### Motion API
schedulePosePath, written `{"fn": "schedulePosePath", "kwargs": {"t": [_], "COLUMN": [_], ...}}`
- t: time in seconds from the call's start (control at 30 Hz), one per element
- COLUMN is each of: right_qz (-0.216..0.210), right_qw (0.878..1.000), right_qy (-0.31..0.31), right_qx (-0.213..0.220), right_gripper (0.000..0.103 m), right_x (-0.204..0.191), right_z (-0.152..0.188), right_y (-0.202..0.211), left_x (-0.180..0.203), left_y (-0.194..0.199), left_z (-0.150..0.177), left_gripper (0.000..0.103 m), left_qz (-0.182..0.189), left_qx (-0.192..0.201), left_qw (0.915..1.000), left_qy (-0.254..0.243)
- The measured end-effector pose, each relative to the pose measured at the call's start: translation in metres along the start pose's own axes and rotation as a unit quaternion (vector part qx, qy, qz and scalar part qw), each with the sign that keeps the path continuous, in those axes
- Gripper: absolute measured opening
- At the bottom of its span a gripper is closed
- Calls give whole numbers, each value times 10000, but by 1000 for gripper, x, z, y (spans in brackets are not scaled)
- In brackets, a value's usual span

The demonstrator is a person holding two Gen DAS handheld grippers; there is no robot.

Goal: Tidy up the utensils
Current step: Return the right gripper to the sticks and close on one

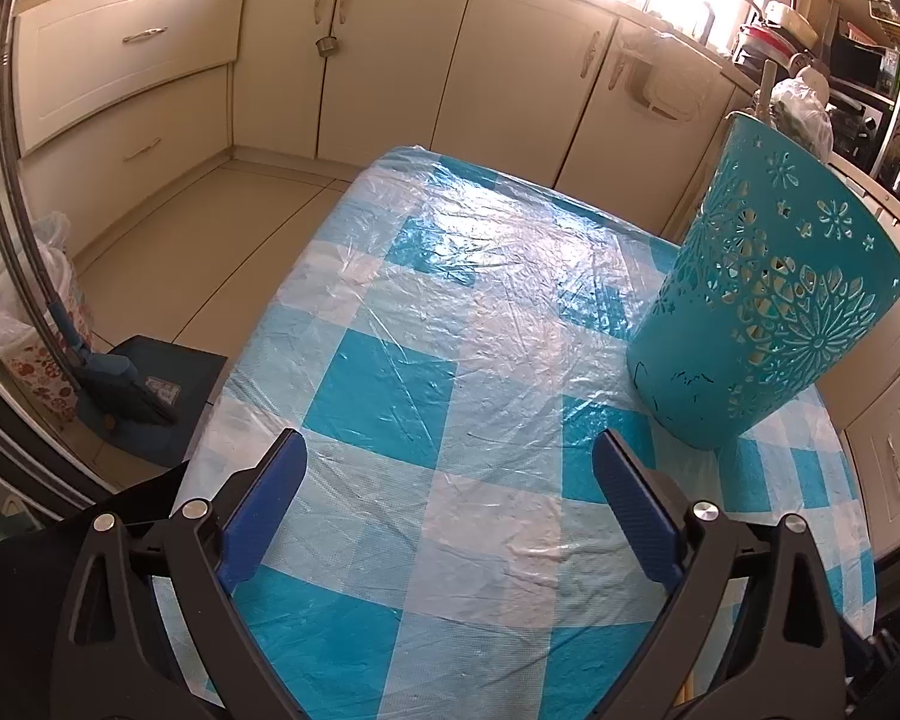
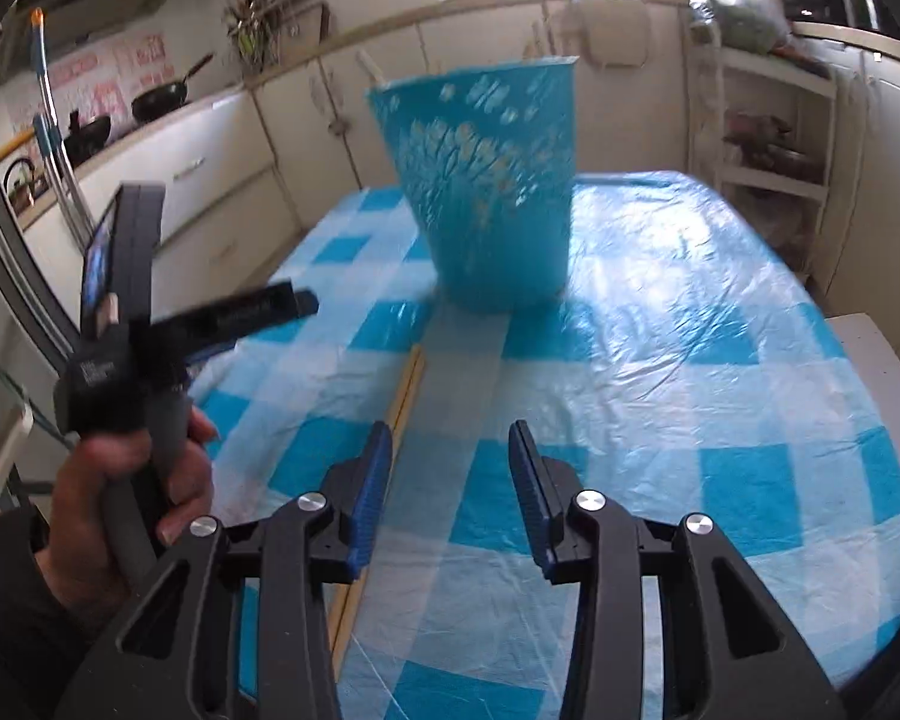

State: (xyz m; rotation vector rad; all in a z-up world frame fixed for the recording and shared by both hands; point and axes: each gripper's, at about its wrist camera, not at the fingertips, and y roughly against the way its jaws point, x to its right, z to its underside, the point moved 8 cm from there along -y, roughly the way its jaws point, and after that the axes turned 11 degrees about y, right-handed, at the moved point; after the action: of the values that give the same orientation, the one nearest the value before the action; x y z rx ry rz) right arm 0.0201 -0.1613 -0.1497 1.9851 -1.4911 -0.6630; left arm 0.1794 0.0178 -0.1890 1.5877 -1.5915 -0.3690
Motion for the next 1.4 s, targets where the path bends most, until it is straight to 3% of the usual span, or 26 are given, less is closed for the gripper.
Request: {"fn": "schedulePosePath", "kwargs": {"t": [0.23, 0.57, 0.77, 1.13, 1.3, 1.4], "right_qz": [-106, -69, -28, 85, 214, 345], "right_qw": [9992, 9979, 9974, 9955, 9959, 9963], "right_qy": [233, 122, 283, 596, 430, 234], "right_qx": [-301, -626, -657, -736, -767, -749], "right_gripper": [24, 20, 20, 10, 5, 5], "right_x": [-18, -12, -17, -14, 5, 26], "right_z": [-5, -5, -5, 2, 5, 9], "right_y": [-33, -59, -64, -61, -55, -46], "left_x": [-1, 2, 1, 1, 3, 13], "left_y": [0, -1, -1, -2, -1, -1], "left_z": [1, 1, 2, 2, 3, 9], "left_gripper": [93, 93, 93, 93, 93, 93], "left_qz": [31, 51, 45, 31, 70, 17], "left_qx": [-1, -16, -16, -25, -20, -137], "left_qw": [10000, 10000, 10000, 10000, 9999, 9991], "left_qy": [17, 4, -2, -3, -76, -395]}}
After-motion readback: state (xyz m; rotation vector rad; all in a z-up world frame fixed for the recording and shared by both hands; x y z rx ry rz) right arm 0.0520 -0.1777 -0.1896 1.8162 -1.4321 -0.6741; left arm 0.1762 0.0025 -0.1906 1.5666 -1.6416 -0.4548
